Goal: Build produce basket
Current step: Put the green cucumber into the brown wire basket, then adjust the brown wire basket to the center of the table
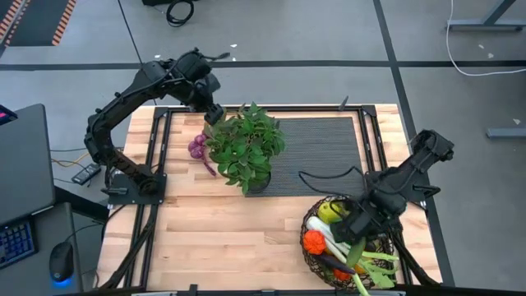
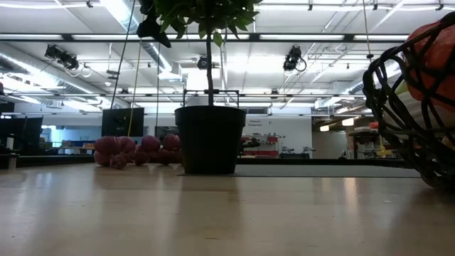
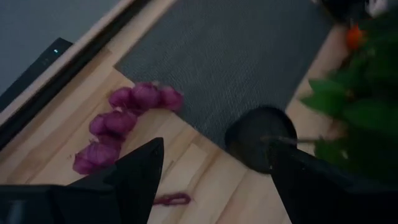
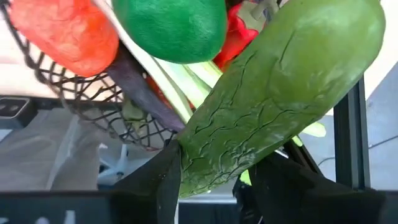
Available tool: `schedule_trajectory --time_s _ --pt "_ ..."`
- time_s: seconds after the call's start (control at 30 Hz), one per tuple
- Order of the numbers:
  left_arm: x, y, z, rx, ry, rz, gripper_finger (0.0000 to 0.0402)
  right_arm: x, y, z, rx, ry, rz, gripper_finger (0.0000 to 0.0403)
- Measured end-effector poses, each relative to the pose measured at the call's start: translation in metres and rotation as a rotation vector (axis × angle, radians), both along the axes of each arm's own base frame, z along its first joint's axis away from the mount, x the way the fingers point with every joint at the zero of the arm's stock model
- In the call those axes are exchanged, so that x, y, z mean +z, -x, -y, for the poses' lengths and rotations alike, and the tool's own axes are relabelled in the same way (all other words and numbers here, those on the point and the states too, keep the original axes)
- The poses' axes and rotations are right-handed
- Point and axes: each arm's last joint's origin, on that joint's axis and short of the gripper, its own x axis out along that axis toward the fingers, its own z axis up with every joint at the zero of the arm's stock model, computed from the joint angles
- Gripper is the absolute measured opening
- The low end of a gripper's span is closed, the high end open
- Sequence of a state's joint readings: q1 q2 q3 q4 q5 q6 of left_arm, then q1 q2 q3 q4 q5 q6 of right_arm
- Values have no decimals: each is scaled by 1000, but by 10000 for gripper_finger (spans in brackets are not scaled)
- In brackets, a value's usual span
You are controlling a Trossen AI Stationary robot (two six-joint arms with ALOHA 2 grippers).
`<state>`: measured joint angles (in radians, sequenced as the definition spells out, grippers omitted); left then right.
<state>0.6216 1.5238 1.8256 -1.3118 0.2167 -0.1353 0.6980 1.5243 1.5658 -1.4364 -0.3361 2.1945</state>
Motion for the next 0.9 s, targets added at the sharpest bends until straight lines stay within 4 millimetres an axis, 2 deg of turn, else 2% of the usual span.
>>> schedule_trajectory --time_s 0.17,0.4,0.63,0.9 --pt "-1 -4 11 -51 10 -26 288 -6 6 -14 -2 49 -13 200" --pt "-3 -7 21 -86 27 -52 288 -8 15 -23 20 93 -1 280" --pt "-3 -11 29 -98 41 -54 288 -8 18 -12 122 152 -35 340" --pt "-1 -22 24 -81 8 19 288 -6 -3 19 139 294 101 347"
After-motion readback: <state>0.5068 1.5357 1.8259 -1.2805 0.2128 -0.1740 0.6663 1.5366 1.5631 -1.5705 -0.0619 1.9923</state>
